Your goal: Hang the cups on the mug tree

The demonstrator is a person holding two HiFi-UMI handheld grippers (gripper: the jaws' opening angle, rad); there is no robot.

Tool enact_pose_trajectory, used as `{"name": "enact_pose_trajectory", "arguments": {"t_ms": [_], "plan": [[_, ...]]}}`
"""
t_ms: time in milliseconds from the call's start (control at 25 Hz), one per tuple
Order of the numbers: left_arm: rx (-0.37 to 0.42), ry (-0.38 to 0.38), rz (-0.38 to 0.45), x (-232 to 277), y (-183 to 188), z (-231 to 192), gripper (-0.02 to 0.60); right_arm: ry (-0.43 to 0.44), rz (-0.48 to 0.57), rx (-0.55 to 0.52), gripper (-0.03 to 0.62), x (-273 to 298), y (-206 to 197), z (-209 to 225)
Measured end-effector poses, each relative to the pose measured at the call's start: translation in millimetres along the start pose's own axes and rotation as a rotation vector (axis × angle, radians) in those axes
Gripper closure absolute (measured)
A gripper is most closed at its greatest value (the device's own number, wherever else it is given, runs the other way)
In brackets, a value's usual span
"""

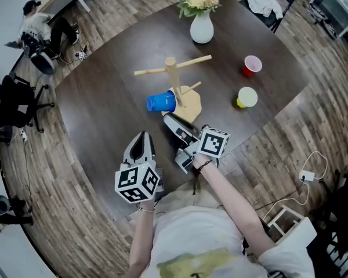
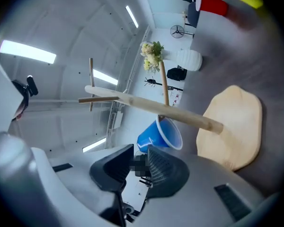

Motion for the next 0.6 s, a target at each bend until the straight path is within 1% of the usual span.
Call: {"name": "enact_pose_trajectory", "arguments": {"t_ms": [160, 280, 440, 600], "plan": [[0.017, -0.037, -0.013, 13, -2, 14, 0.566, -0.072, -0.015, -0.093, 0.526, -17, 10, 3], [0.032, -0.068, -0.030, 25, -4, 28, 0.566, -0.123, -0.020, -0.205, 0.546, -32, 25, 4], [0.060, -0.106, -0.053, 40, -7, 49, 0.566, -0.189, -0.017, -0.351, 0.564, -53, 47, 6], [0.070, -0.130, -0.063, 50, -15, 75, 0.566, -0.245, -0.028, -0.477, 0.572, -80, 65, 8]]}}
Point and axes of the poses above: the fingertips, and each gripper's own axes: x forward along the fingers, z to its right, y out of its top, the point moved 6 cm from there along -x, backward along the fingers, and after that the axes turned 9 degrees about -y, right-handed, at the moved point
